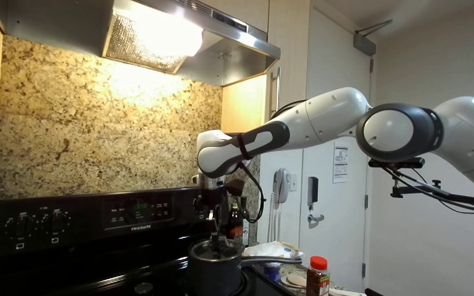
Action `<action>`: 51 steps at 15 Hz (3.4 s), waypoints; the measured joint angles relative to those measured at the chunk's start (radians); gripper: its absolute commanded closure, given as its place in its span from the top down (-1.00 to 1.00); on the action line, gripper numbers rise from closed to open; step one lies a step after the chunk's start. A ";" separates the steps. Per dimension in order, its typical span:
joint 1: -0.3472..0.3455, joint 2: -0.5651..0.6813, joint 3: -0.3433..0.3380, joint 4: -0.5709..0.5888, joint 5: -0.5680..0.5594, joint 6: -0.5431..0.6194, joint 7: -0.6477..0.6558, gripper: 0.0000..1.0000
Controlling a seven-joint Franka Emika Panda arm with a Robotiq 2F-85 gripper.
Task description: Take the lid from the stove and put it on the right black pot
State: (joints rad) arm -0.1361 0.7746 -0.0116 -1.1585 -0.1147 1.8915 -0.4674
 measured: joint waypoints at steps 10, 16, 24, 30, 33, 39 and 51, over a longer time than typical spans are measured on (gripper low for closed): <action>-0.002 0.005 0.004 -0.012 0.000 0.068 -0.021 0.19; -0.019 0.022 0.035 -0.022 0.030 0.080 -0.039 0.93; -0.010 -0.074 0.049 -0.082 0.039 0.034 -0.032 1.00; 0.035 -0.257 0.050 -0.240 0.039 -0.112 -0.032 1.00; 0.051 -0.357 0.050 -0.398 0.039 -0.101 -0.010 1.00; 0.020 -0.515 0.038 -0.739 0.218 0.195 0.003 1.00; 0.046 -0.936 -0.015 -1.173 0.211 0.098 0.107 1.00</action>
State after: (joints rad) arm -0.0906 -0.1609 -0.0271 -2.3315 0.0958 1.9890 -0.3601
